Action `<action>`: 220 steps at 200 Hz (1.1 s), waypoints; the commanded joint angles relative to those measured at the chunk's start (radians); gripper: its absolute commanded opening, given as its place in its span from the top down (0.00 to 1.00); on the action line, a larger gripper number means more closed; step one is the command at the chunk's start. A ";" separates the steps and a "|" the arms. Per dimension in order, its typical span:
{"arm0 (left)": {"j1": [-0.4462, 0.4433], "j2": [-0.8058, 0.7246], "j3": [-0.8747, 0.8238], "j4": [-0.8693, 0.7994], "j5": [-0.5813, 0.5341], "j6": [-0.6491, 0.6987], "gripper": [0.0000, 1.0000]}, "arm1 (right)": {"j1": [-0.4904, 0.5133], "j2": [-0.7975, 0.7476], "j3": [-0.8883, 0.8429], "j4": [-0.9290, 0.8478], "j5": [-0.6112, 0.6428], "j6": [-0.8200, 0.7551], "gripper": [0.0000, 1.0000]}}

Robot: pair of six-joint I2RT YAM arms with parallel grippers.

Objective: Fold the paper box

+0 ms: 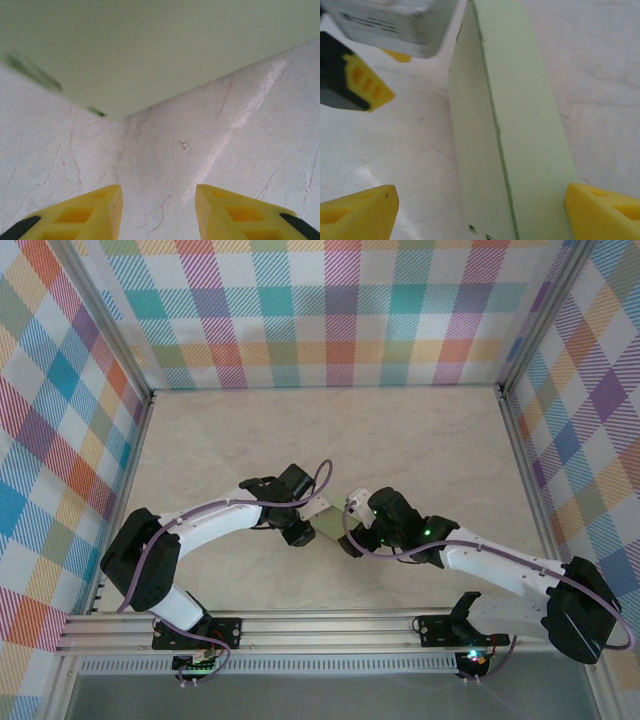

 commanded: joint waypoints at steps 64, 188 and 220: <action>0.064 -0.121 -0.085 0.183 0.007 -0.117 0.55 | -0.244 -0.083 0.010 -0.032 -0.165 0.202 0.17; 0.041 -0.004 -0.203 0.589 -0.129 -1.260 0.31 | -0.532 0.371 0.169 -0.032 -0.596 0.418 0.19; 0.073 0.028 -0.197 0.614 -0.091 -1.279 0.36 | -0.544 0.375 0.134 -0.011 -0.615 0.430 0.19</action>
